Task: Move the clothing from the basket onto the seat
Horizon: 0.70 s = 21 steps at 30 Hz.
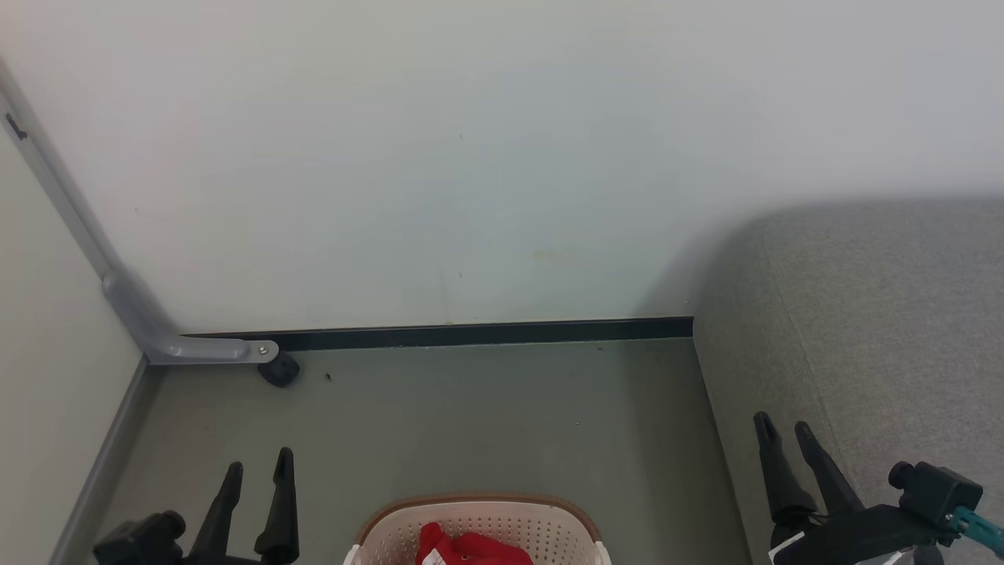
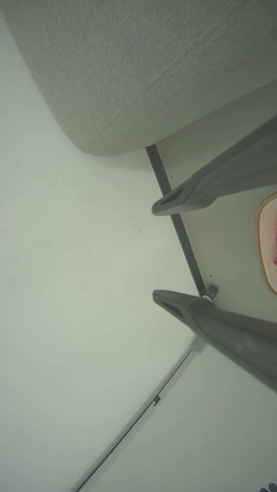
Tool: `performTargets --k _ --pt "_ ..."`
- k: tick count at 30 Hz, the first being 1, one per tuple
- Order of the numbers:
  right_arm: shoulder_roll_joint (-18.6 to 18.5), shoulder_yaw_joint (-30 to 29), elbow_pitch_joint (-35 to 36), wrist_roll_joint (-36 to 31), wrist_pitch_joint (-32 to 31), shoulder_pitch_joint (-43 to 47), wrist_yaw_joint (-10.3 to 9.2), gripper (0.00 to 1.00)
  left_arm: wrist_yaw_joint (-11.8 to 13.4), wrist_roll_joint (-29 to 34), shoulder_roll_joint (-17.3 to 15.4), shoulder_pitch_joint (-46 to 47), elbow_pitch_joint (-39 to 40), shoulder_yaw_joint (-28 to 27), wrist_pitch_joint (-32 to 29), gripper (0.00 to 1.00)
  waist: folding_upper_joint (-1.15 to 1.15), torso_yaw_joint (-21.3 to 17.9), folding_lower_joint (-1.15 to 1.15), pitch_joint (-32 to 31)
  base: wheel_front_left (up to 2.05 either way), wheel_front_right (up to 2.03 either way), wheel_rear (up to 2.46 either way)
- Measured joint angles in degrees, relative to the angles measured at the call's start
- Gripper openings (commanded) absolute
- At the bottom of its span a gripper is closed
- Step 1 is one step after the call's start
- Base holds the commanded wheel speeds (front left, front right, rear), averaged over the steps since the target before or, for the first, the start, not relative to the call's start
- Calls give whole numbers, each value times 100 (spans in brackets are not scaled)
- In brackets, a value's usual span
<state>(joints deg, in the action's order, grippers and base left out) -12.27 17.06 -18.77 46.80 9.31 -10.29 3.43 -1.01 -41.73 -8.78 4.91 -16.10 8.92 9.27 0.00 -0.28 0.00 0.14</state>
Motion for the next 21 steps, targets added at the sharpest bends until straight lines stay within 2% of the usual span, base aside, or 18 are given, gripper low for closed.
performTargets --k 21 --pt "-151 411 -27 -1279 414 -221 -74 100 48 1367 -1 199 -3 145 436 100 0 1 0 31 0 0 0"
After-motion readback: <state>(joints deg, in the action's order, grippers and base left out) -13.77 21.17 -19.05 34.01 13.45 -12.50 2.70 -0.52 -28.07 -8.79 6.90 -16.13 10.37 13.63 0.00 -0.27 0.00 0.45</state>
